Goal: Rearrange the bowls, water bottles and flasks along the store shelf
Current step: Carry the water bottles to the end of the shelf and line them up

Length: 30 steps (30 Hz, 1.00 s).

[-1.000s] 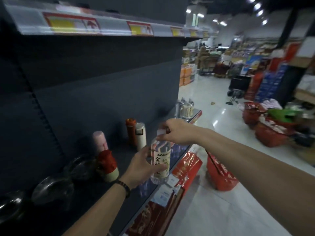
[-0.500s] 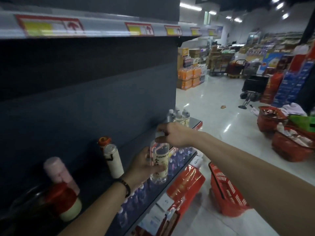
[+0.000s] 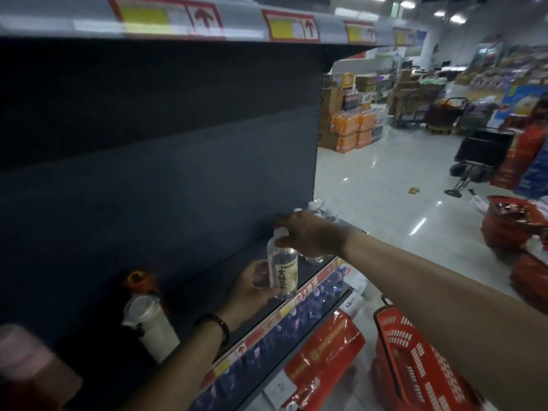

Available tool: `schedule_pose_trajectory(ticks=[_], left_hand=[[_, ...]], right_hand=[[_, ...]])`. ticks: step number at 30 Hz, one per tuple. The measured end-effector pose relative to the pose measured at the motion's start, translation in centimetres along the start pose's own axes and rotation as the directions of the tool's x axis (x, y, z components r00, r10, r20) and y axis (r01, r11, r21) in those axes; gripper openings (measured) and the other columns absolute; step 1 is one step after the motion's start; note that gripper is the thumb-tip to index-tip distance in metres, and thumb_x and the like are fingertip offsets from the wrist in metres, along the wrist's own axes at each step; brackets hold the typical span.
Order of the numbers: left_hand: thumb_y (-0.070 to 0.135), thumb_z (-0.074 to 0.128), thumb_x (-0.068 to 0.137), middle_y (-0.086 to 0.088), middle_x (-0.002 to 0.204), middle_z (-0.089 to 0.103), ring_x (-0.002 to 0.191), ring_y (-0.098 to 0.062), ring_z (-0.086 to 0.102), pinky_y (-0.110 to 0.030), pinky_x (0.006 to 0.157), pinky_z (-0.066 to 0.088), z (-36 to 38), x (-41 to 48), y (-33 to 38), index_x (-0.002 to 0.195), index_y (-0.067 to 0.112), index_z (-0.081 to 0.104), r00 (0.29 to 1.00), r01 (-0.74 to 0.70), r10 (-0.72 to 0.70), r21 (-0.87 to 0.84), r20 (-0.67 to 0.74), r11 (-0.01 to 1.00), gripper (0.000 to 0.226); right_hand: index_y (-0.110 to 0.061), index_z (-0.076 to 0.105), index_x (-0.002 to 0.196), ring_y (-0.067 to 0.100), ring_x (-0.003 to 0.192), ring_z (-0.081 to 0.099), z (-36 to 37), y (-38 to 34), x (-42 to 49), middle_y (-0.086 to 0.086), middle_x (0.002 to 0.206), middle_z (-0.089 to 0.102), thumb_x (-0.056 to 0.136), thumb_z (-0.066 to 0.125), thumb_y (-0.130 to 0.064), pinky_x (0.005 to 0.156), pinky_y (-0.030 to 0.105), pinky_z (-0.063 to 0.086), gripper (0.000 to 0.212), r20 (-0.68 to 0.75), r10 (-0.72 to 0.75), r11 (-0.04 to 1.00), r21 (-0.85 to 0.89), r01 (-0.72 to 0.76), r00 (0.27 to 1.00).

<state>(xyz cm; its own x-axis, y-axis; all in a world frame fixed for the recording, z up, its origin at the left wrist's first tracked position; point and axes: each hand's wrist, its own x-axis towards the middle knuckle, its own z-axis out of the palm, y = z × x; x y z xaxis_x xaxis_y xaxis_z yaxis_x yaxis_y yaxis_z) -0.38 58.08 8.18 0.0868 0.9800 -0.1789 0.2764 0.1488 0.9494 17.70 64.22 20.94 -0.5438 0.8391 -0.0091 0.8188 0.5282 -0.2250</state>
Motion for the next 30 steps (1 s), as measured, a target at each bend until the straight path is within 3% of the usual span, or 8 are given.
schedule_pose_trajectory(ticks=[5,10,16,18,21,22,25,30], left_hand=[[0.016,0.081,0.092,0.013,0.130,0.069,0.112,-0.003,0.068,-0.029,0.084,0.060,0.7,6.3,-0.2,0.139,0.031,0.057,1.000,-0.007,0.007,0.000,0.008,1.000,0.055],[0.015,0.081,0.088,0.012,0.121,0.072,0.110,-0.006,0.070,-0.040,0.094,0.064,1.9,11.0,-0.9,0.131,0.035,0.056,0.997,0.051,-0.049,0.041,-0.061,0.998,0.053],[0.004,0.073,0.088,0.008,0.121,0.072,0.108,-0.010,0.071,-0.043,0.098,0.062,4.2,16.0,-1.3,0.124,0.030,0.057,0.977,0.149,-0.146,0.003,-0.156,0.989,0.047],[0.005,0.073,0.090,0.010,0.121,0.069,0.105,-0.004,0.069,-0.036,0.090,0.063,5.1,17.2,-1.3,0.122,0.032,0.053,0.967,0.163,-0.162,-0.008,-0.196,0.987,0.046],[0.007,0.071,0.094,0.017,0.118,0.065,0.101,0.004,0.065,-0.014,0.071,0.054,6.0,18.9,-1.4,0.127,0.029,0.051,0.955,0.200,-0.198,-0.012,-0.222,0.980,0.044],[0.008,0.071,0.092,0.013,0.122,0.068,0.102,0.002,0.067,-0.015,0.071,0.056,6.3,19.4,-1.4,0.130,0.027,0.053,0.951,0.210,-0.206,-0.009,-0.232,0.978,0.045],[0.014,0.068,0.085,0.009,0.130,0.070,0.110,-0.007,0.070,-0.038,0.094,0.062,7.1,20.7,-1.5,0.136,0.035,0.054,0.945,0.238,-0.226,0.023,-0.235,0.971,0.058],[-0.002,0.063,0.092,0.015,0.126,0.064,0.101,0.011,0.059,-0.013,0.082,0.050,8.1,21.6,-1.1,0.137,0.041,0.038,0.955,0.220,-0.198,0.075,-0.222,0.973,0.068]], right_hand=[[-0.021,0.063,0.131,0.021,0.105,0.065,0.5,3.9,5.7,0.005,0.125,0.068,0.102,0.068,-0.035,0.090,0.039,0.056,0.032,0.036,0.043,0.999,0.008,-0.043,0.998],[-0.018,0.062,0.132,0.035,0.113,0.069,2.8,8.1,10.6,0.012,0.127,0.071,0.099,0.071,-0.039,0.095,0.052,0.058,0.040,0.054,0.052,0.998,-0.028,-0.051,0.997],[-0.015,0.061,0.134,0.036,0.114,0.070,5.5,12.6,16.1,0.015,0.125,0.072,0.098,0.070,-0.042,0.095,0.047,0.058,0.045,0.094,-0.044,0.996,-0.077,0.052,0.995],[-0.014,0.062,0.131,0.037,0.114,0.070,6.1,13.7,17.4,0.015,0.124,0.072,0.099,0.070,-0.041,0.093,0.046,0.058,0.043,0.121,-0.070,0.994,-0.071,0.079,0.990],[-0.012,0.061,0.129,0.036,0.112,0.070,6.9,15.4,19.1,0.016,0.123,0.071,0.101,0.068,-0.039,0.087,0.042,0.057,0.040,0.164,-0.099,0.991,-0.077,0.112,0.982],[-0.010,0.060,0.129,0.036,0.111,0.070,7.1,15.8,19.6,0.017,0.123,0.071,0.102,0.067,-0.037,0.082,0.040,0.054,0.039,0.177,-0.107,0.989,-0.081,0.123,0.978],[-0.007,0.060,0.129,0.034,0.108,0.072,7.6,16.6,20.3,0.017,0.121,0.071,0.104,0.066,-0.031,0.073,0.035,0.045,0.035,0.199,-0.142,0.983,-0.086,0.162,0.970],[-0.008,0.062,0.127,0.031,0.101,0.069,7.4,17.6,21.3,0.015,0.122,0.069,0.103,0.066,-0.029,0.074,0.034,0.044,0.032,0.243,-0.151,0.984,-0.058,0.169,0.958]])
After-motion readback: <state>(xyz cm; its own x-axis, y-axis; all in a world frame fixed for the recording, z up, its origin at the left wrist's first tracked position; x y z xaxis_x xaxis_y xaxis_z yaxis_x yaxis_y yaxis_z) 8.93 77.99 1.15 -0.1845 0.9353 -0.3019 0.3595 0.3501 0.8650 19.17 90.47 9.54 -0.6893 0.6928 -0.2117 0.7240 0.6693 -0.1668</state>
